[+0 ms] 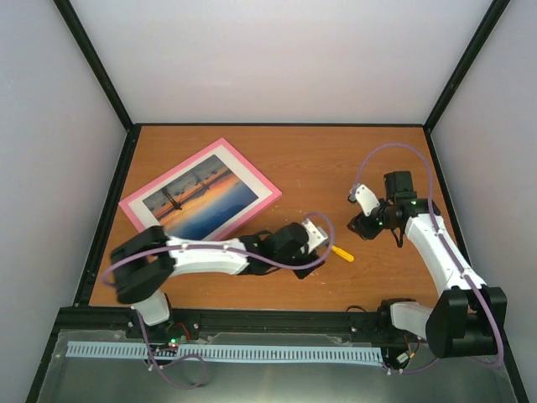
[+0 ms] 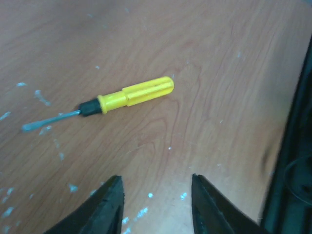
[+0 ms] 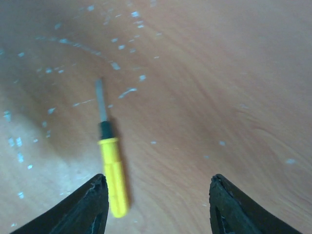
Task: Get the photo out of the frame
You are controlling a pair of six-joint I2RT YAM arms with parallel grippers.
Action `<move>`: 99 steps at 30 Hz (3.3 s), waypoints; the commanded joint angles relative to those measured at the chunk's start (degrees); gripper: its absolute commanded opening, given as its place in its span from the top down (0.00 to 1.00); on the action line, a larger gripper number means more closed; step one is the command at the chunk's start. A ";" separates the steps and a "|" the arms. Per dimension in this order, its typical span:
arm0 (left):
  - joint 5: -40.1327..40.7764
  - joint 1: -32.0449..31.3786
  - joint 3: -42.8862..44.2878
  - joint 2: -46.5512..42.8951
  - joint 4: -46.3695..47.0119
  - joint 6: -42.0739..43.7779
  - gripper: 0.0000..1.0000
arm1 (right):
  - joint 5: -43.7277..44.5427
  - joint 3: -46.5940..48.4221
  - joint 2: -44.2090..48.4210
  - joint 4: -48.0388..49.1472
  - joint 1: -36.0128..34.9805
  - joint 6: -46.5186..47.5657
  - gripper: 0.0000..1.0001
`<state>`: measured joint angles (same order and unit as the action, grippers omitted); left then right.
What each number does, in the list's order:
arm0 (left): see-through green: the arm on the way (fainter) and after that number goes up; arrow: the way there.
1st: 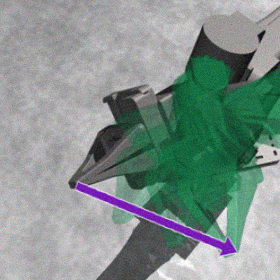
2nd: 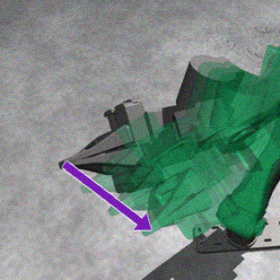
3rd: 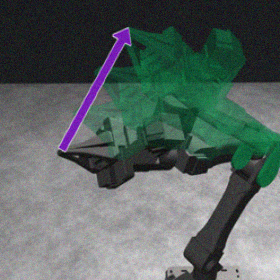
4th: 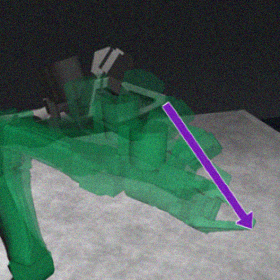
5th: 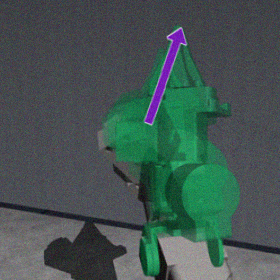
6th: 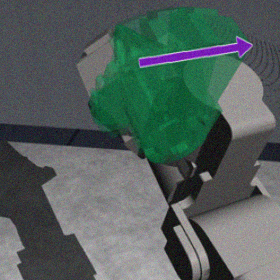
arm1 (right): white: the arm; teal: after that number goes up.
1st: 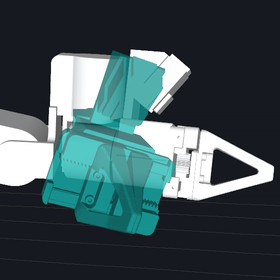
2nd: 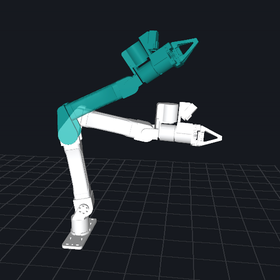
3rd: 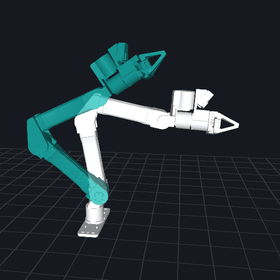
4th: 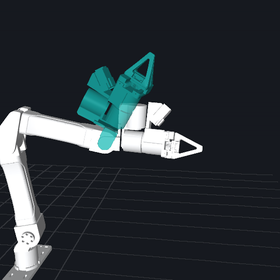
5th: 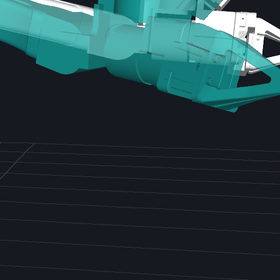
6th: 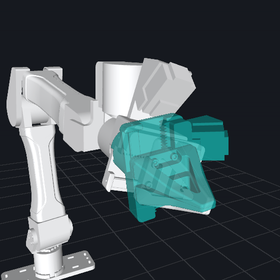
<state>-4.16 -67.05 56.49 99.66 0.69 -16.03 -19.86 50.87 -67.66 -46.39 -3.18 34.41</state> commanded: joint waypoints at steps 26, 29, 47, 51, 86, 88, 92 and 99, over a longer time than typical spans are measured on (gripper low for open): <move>14.78 1.12 -18.87 -24.09 -0.86 -16.70 0.29 | 12.24 -0.37 -26.18 9.62 -10.35 2.55 0.65; 15.14 1.22 -18.95 -24.14 -0.93 -16.95 0.29 | 14.16 -0.12 -26.64 9.93 -10.36 1.05 0.76; 12.57 4.35 -20.50 -21.64 3.92 -16.07 0.26 | 15.10 -8.54 -13.87 3.85 14.03 13.03 0.85; 13.73 4.56 -19.58 -20.89 2.28 -15.36 0.19 | 14.36 -9.78 -14.44 4.36 17.04 14.19 0.85; 5.41 35.52 5.25 -10.51 -33.85 16.01 0.32 | -19.85 2.42 -2.07 6.79 -14.85 -8.91 0.33; 3.74 35.80 5.51 -8.47 -34.00 17.13 0.33 | -14.40 2.65 -2.57 7.76 -19.98 -8.57 0.34; -0.30 35.76 4.43 -5.83 -33.14 18.26 0.33 | -8.02 2.54 -4.05 9.24 -25.70 -8.96 0.35; 7.07 35.76 3.19 -3.29 -30.99 16.49 0.34 | -7.70 3.51 -9.54 9.11 -26.88 -9.41 0.36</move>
<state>-0.38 -31.24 59.72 95.35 -31.62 0.23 -29.74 52.97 -75.13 -38.48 -29.30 25.56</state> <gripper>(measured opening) 0.667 0.645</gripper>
